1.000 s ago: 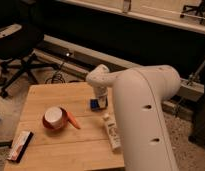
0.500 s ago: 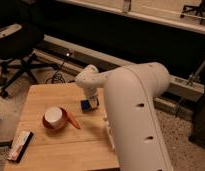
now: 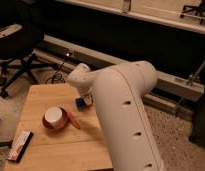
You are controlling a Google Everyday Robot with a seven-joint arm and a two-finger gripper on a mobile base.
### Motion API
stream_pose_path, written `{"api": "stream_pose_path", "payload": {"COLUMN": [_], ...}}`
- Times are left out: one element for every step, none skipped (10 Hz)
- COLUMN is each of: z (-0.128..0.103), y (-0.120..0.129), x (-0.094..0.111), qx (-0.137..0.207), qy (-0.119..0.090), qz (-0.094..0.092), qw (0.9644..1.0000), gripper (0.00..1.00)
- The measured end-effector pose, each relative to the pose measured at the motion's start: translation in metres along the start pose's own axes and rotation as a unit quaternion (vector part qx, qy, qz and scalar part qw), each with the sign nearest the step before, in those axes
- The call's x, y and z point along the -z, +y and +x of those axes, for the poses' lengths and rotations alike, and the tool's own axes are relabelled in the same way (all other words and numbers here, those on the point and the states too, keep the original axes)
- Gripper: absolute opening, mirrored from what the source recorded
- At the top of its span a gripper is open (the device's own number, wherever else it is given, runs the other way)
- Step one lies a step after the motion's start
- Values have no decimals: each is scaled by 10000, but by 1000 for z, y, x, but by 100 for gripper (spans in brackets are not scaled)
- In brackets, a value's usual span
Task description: Wipe the white sponge on the table
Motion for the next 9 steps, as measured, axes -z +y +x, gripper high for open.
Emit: {"api": "stream_pose_path", "payload": {"z": [0,0,-2,-7,-11,-18,-22,-25,-27], "y": [5,11,17,27,33,42,47,51,54], "x": [-2,-4,-6,-9,-11,-15,-19,-23,-26], "qx": [32,45,27,-43,-98,-174,-212,-240,-259], "qy": [-57,-116,-155,-208,-238,-293,-345,-392,-421], "qz": [-19,-33,-52,-78,-93,-102,-97,-84,-71], "qw": [10000,9999,9999,9997,9996,9994,9991,9989,9988], "gripper": [20,20,20,20,20,20,20,20,20]}}
